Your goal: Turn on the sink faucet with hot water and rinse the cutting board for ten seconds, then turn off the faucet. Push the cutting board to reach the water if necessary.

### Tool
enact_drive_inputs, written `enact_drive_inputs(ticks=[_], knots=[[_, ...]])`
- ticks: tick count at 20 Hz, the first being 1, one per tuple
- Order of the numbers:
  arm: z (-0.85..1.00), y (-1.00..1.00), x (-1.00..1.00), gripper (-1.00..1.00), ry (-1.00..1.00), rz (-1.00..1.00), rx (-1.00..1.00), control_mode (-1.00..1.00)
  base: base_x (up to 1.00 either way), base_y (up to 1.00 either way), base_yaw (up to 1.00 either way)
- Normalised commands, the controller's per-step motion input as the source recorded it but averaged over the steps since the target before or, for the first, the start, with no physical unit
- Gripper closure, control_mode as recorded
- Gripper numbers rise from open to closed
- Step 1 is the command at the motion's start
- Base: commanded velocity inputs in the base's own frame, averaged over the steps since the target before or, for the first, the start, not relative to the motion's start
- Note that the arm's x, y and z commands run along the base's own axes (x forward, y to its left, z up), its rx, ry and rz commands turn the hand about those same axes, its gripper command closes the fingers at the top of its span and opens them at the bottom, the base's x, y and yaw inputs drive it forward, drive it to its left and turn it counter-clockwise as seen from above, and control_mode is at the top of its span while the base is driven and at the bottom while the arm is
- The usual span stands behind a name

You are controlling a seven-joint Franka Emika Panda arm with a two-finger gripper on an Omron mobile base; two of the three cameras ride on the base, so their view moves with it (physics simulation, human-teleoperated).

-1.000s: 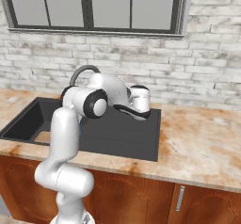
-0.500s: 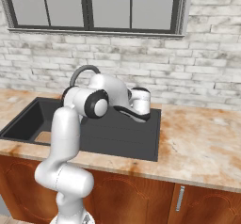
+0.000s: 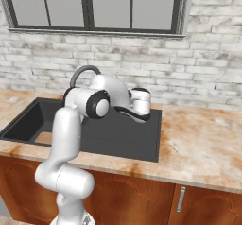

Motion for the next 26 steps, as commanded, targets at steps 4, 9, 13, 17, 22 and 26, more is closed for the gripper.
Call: enact_drive_inputs(ticks=[4, 9, 13, 17, 22, 26], knots=[[-0.01, 0.00, 0.11, -1.00, 0.00, 0.00, 0.00, -1.00, 0.00, 0.00, 0.00], [-0.02, 0.00, 0.01, -1.00, 0.00, 0.00, 0.00, -1.00, 0.00, 0.00, 0.00], [-0.01, 0.03, 0.00, -1.00, 0.00, 0.00, 0.00, -1.00, 0.00, 0.00, 0.00], [0.00, 0.09, 0.00, -1.00, 0.00, 0.00, 0.00, -1.00, 0.00, 0.00, 0.00], [0.00, 0.16, 0.00, -1.00, 0.00, 0.00, 0.00, -1.00, 0.00, 0.00, 0.00], [0.00, 0.15, 0.00, -1.00, 0.00, 0.00, 0.00, -1.00, 0.00, 0.00, 0.00]])
